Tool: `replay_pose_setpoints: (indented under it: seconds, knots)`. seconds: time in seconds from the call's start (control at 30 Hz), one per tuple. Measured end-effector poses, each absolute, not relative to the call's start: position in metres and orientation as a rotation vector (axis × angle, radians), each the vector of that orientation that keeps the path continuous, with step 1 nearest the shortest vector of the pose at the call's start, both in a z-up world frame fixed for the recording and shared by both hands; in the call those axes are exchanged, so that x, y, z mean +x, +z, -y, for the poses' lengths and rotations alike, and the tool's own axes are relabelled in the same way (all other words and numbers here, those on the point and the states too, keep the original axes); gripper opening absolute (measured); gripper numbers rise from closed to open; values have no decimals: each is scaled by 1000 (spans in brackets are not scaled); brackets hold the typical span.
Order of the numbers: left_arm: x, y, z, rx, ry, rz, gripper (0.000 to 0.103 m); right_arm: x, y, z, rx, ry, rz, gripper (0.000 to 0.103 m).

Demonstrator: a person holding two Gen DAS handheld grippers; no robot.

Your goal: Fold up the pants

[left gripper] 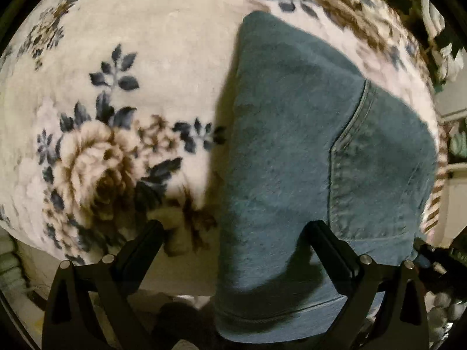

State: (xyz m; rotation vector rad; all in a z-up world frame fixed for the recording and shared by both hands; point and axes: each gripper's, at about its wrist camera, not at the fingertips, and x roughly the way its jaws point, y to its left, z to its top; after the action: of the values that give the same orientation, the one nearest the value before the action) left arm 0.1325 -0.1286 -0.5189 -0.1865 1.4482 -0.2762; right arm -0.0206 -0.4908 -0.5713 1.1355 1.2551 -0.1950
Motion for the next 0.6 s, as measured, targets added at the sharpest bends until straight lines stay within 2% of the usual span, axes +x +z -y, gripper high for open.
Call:
replay_pose_setpoints:
  seconds: [0.03, 0.1, 0.13, 0.27, 0.47, 0.6]
  knots:
    - [135, -519, 127, -230, -291, -1445, 103, -23, -574, 491, 1174, -151, -1249, 52]
    - [140, -524, 125, -295, -319, -1441, 103, -23, -580, 495, 1227, -88, -1205, 67]
    - [148, -525, 121, -308, -330, -1439, 103, -21, -584, 494, 1232, -72, -1199, 71]
    - [155, -537, 126, -352, -366, -1443, 103, -22, -592, 493, 1253, -76, -1180, 79]
    - [158, -531, 135, -331, -386, -1444, 103, -35, -573, 488, 1094, -151, -1195, 79]
    - [158, -536, 136, -337, -394, -1441, 103, -31, -603, 485, 1196, -113, -1209, 79]
